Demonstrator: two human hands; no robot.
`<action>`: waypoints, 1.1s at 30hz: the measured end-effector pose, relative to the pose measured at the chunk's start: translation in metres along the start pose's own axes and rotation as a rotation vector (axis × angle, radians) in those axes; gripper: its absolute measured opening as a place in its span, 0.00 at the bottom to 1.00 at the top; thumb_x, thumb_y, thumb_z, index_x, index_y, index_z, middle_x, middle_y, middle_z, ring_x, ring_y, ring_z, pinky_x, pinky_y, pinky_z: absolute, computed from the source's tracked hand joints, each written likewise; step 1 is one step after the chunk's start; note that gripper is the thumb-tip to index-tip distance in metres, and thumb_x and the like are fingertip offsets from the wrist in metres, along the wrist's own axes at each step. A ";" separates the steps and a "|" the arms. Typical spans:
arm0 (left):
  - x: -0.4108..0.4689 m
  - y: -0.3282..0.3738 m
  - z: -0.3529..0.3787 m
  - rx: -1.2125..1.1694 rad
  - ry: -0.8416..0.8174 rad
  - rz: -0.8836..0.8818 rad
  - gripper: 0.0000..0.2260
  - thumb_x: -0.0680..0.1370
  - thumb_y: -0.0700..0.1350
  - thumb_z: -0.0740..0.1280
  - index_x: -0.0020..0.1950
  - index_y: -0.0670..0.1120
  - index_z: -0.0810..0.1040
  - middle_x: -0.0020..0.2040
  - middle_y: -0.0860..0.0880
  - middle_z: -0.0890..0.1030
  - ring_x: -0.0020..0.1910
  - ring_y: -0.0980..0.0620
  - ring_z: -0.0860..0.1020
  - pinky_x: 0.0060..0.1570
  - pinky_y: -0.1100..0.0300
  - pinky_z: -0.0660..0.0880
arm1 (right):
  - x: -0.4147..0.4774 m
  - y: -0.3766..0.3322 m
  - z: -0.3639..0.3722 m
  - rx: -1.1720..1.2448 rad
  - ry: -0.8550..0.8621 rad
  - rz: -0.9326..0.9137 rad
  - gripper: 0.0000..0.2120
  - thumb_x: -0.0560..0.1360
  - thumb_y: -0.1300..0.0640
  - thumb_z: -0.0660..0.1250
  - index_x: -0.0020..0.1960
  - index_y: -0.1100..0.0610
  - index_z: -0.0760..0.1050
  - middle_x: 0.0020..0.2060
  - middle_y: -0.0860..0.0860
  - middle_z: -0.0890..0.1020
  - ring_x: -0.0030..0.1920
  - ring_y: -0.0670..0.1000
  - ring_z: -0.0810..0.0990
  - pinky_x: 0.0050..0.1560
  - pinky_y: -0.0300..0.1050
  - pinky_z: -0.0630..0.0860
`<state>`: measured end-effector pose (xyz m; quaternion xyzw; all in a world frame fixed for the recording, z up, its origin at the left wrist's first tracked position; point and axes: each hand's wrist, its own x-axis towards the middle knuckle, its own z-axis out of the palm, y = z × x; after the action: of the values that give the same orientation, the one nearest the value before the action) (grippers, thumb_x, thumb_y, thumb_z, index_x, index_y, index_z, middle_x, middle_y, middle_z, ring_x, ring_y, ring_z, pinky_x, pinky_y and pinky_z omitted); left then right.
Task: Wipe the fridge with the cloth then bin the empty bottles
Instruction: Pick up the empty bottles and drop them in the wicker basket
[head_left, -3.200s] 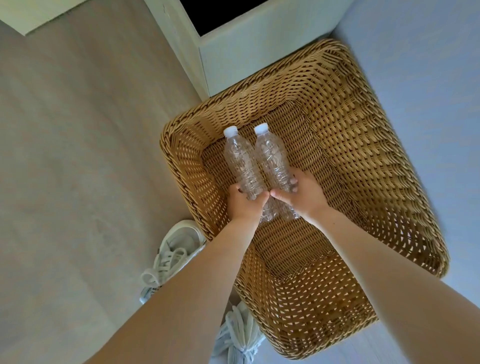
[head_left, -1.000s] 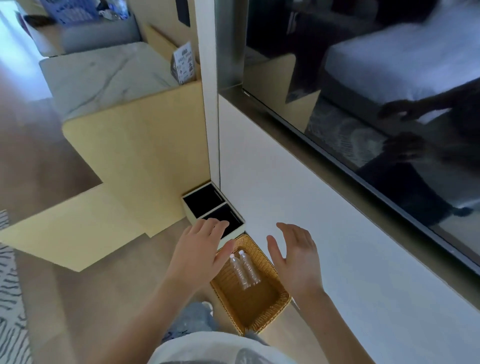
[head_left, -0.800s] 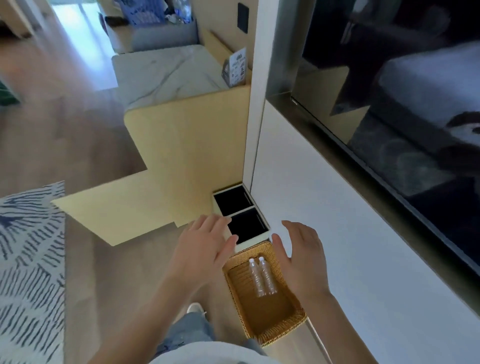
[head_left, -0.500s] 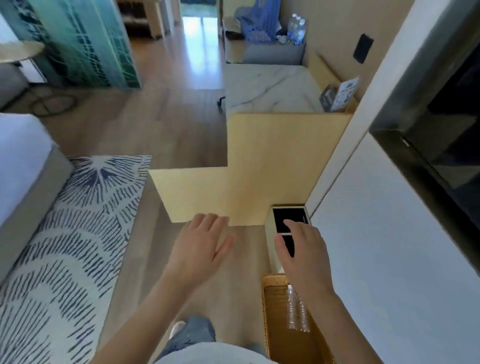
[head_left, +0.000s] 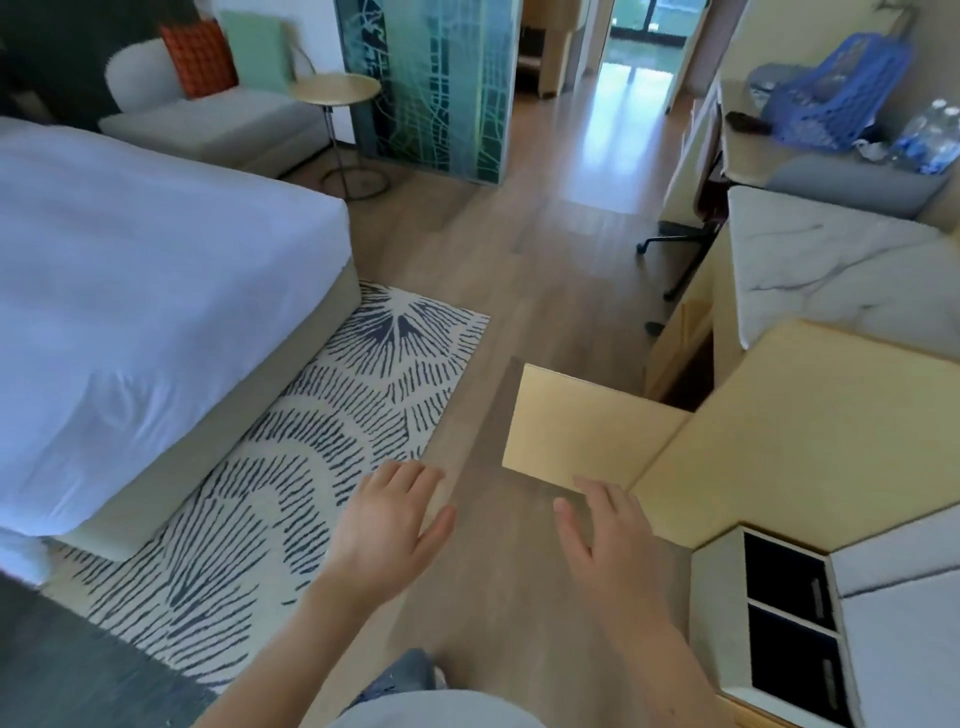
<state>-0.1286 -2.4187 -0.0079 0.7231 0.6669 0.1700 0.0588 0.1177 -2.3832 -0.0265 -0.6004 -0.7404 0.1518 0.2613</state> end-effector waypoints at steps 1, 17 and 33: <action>0.006 -0.019 -0.009 0.008 0.021 -0.023 0.19 0.79 0.57 0.57 0.58 0.46 0.80 0.50 0.51 0.82 0.49 0.46 0.79 0.46 0.52 0.77 | 0.015 -0.014 0.008 0.006 -0.004 -0.011 0.24 0.80 0.40 0.54 0.61 0.56 0.78 0.53 0.50 0.82 0.54 0.52 0.78 0.53 0.48 0.77; 0.138 -0.215 -0.007 -0.028 0.075 -0.231 0.20 0.80 0.56 0.57 0.58 0.44 0.79 0.50 0.49 0.82 0.50 0.44 0.79 0.45 0.49 0.79 | 0.236 -0.095 0.150 -0.028 -0.107 -0.143 0.24 0.80 0.43 0.55 0.61 0.59 0.79 0.50 0.53 0.82 0.52 0.54 0.79 0.50 0.50 0.79; 0.499 -0.374 -0.052 0.004 0.006 -0.117 0.23 0.80 0.57 0.54 0.60 0.43 0.79 0.52 0.46 0.82 0.52 0.42 0.79 0.50 0.49 0.77 | 0.575 -0.161 0.239 0.034 -0.039 -0.055 0.20 0.82 0.43 0.57 0.64 0.54 0.77 0.57 0.50 0.82 0.57 0.49 0.78 0.57 0.40 0.70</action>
<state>-0.4721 -1.8963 0.0082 0.6826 0.7084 0.1674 0.0652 -0.2309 -1.8426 -0.0170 -0.5721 -0.7591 0.1686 0.2608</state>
